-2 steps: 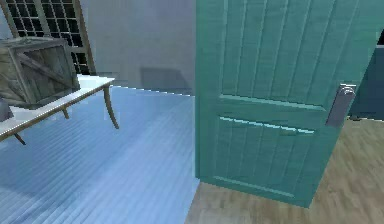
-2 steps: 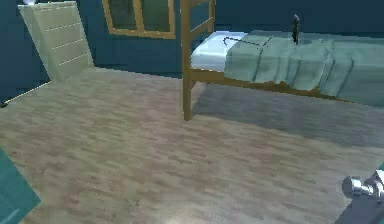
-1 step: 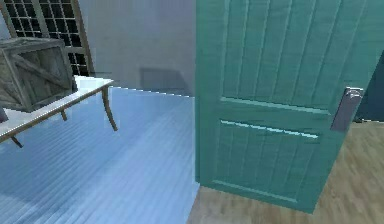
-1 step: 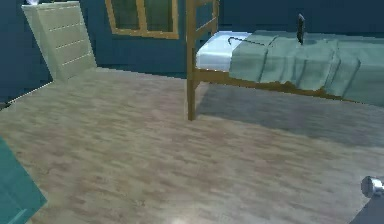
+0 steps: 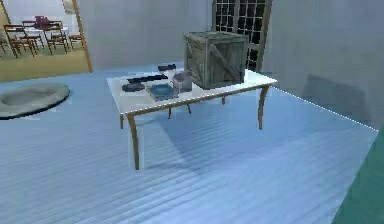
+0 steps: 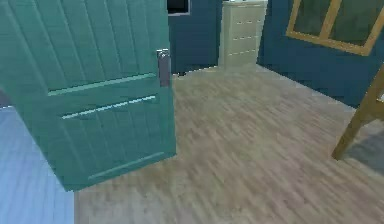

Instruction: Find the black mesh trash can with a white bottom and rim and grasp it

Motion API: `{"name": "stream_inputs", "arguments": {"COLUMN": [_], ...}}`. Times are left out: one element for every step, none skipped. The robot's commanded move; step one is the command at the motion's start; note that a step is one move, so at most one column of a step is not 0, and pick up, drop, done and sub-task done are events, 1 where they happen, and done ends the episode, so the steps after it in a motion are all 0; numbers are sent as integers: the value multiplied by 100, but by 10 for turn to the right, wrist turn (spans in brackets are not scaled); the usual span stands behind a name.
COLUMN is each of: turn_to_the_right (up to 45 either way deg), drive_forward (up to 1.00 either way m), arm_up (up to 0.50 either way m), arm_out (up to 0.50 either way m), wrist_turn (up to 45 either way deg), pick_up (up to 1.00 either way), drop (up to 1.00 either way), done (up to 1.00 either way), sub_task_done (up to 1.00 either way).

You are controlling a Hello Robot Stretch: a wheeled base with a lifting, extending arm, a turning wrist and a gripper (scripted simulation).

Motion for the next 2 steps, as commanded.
{"name": "stream_inputs", "arguments": {"turn_to_the_right": [-270,-30], "drive_forward": [0,0], "arm_up": [0,0], "arm_out": [0,0], "wrist_turn": [0,0], "pick_up": [0,0], "drop": [0,0], "done": [0,0], "sub_task_done": [0,0]}}
